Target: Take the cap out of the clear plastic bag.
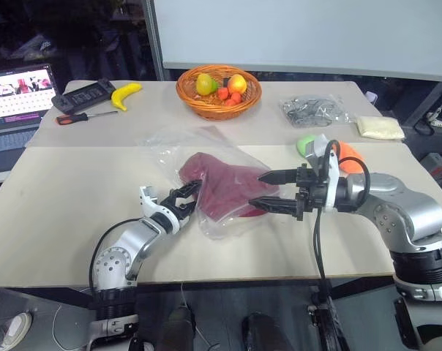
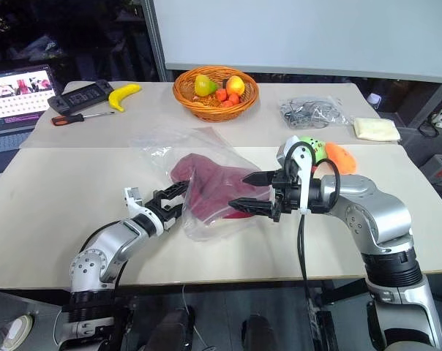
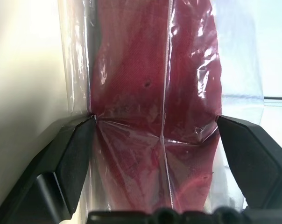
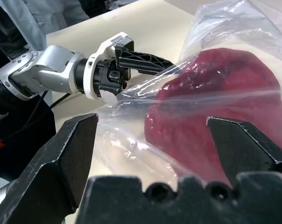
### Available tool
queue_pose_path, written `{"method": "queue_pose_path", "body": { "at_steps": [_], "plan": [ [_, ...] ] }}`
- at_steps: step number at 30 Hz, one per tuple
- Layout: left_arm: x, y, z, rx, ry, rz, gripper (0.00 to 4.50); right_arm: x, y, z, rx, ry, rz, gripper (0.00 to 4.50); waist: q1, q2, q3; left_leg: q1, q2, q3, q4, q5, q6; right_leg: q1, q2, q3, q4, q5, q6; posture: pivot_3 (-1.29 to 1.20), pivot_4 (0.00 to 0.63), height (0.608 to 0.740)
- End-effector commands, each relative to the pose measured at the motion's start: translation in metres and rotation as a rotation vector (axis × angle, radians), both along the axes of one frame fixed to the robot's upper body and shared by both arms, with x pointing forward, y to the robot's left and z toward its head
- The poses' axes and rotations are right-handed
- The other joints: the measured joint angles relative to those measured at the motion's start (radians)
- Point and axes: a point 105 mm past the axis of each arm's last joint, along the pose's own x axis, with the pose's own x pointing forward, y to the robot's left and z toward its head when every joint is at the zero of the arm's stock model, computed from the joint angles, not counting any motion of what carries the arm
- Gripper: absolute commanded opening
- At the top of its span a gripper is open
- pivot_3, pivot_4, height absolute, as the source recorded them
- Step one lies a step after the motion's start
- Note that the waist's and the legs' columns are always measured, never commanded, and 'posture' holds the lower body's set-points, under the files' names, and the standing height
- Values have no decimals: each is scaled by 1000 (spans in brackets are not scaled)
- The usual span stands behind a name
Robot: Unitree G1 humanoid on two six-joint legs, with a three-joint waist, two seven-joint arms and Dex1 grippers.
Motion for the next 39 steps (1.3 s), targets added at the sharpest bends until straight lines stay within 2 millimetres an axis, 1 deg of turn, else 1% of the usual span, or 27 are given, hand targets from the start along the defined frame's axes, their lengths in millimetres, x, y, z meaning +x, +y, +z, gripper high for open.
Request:
{"method": "queue_pose_path", "body": {
  "at_steps": [1,6,12,14,15,16,20,22,23,26,27,32,33,34,36,39],
  "plan": [
    [-6,0,-18,62,53,-5,4438,-1,2,13,16,-60,11,4500,-1,0,0,0,0,0,0,0,0,0,0,0,0,0,0,0,150,740],
    [-10,-4,-15,86,26,-35,4438,-3,2,12,13,-54,14,4500,-4,0,0,0,0,0,-1,0,0,0,0,0,-1,0,0,0,150,740],
    [-12,-2,-19,157,34,-35,4438,-5,2,12,13,-49,19,4500,-6,0,0,0,0,0,-4,0,0,0,0,0,-4,0,0,0,150,740],
    [-12,-3,-19,156,29,-38,4438,-6,2,12,13,-48,19,4500,-7,0,0,0,0,0,-4,0,0,0,0,0,-5,0,0,0,150,740],
    [-13,-4,-18,154,26,-38,3914,-6,2,12,13,-48,19,4500,-7,0,0,0,0,0,-4,0,0,0,0,0,-5,0,0,0,150,740],
    [-13,-4,-17,150,22,-40,3780,-6,2,12,12,-48,19,4500,-7,0,0,0,0,0,-5,0,0,0,0,0,-5,0,0,0,150,740],
    [-14,-4,-17,141,18,-39,2225,-6,2,11,10,-44,20,4500,-7,0,0,-1,0,0,-5,0,0,0,0,0,-7,0,1,0,150,740],
    [-14,-3,-17,138,19,-37,1615,-6,3,11,10,-43,20,4500,-7,0,0,-3,0,0,-5,0,0,-1,0,0,-9,1,1,0,150,740],
    [-14,-3,-18,138,21,-36,1161,-6,3,11,10,-42,20,4500,-7,0,0,-4,0,0,-5,0,0,-1,0,0,-10,2,2,0,150,740],
    [-14,-3,-20,136,29,-34,136,-6,2,11,9,-41,19,4500,-4,0,0,-4,0,0,-5,0,1,-1,-1,0,-11,2,3,0,150,740],
    [-15,-2,-20,135,31,-33,20,-6,2,11,9,-40,19,4500,-4,1,-1,-4,0,0,-5,0,1,-1,-1,0,-11,2,3,0,150,740],
    [-18,-2,-23,171,29,-56,20,-5,3,10,9,-39,19,4500,-7,1,-1,-4,0,0,-5,0,1,-1,-1,0,-12,3,3,0,150,740],
    [-20,-1,-22,203,11,-77,20,-5,4,10,9,-39,20,4500,-7,1,-1,-4,0,0,-5,0,1,-1,-1,0,-12,3,3,0,150,740],
    [-23,2,-20,277,-25,-117,20,-5,5,10,10,-39,20,4500,-8,1,-1,-4,0,0,-5,0,1,-1,-1,0,-12,3,3,0,150,740],
    [-32,15,-20,457,-90,-207,20,-5,7,10,13,-38,21,4500,-17,1,-1,-4,0,0,-6,0,1,-2,-1,0,-12,3,3,0,150,740],
    [-34,56,-22,646,-116,-250,20,-5,8,10,15,-36,22,4500,-37,1,-1,-4,0,1,-10,0,1,-4,-1,1,-12,3,2,0,150,740]
  ]
}}
